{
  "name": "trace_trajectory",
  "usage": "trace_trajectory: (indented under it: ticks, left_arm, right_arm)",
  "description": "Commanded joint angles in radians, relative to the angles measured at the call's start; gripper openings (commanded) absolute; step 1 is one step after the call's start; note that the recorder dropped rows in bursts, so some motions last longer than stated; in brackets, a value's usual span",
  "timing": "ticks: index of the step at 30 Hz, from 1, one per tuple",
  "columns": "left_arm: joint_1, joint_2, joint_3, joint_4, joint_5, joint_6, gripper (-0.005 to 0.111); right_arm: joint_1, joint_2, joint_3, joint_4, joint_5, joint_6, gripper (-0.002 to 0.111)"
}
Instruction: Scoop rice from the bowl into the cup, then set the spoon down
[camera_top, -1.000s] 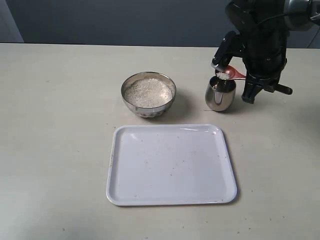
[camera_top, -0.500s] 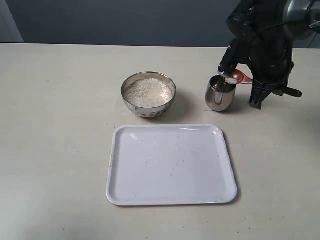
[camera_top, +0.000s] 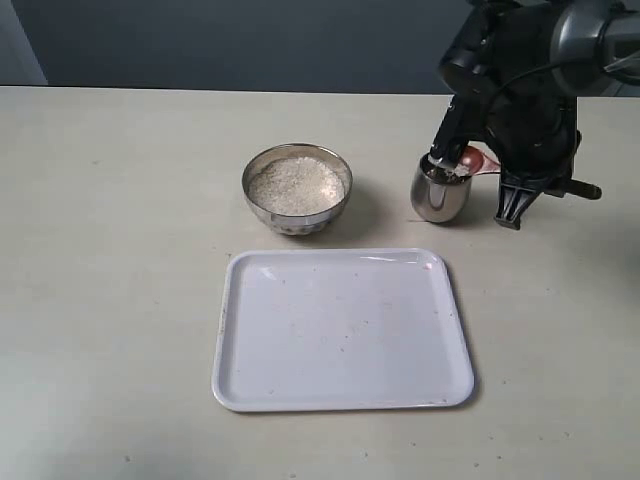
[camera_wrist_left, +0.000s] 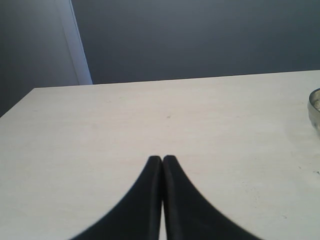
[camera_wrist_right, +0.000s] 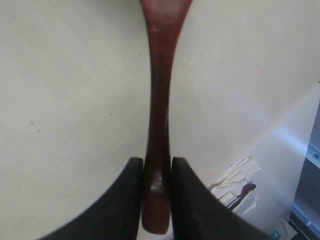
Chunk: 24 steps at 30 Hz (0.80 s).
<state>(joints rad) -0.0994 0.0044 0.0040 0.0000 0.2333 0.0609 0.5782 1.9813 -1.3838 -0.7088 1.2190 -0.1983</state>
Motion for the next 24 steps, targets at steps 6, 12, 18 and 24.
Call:
trace_trajectory:
  ticks: [6,12,18,24]
  left_arm:
    - [-0.003,-0.004,-0.004,0.0,-0.001,-0.007,0.001]
    - [-0.003,-0.004,-0.004,0.0,-0.001,-0.007,0.001]
    - [-0.003,-0.004,-0.004,0.0,-0.004,-0.007,0.001]
    - [-0.003,-0.004,-0.004,0.0,-0.004,-0.007,0.001]
  right_arm:
    - [0.004,-0.013,0.005,-0.025,0.002,0.025,-0.001]
    - [0.004,-0.013,0.005,-0.054,-0.004,0.044,-0.001]
    - [0.009,-0.013,0.005,-0.061,-0.025,0.062,-0.001]
    - [0.032,-0.013,0.005,-0.093,-0.024,0.072,-0.001]
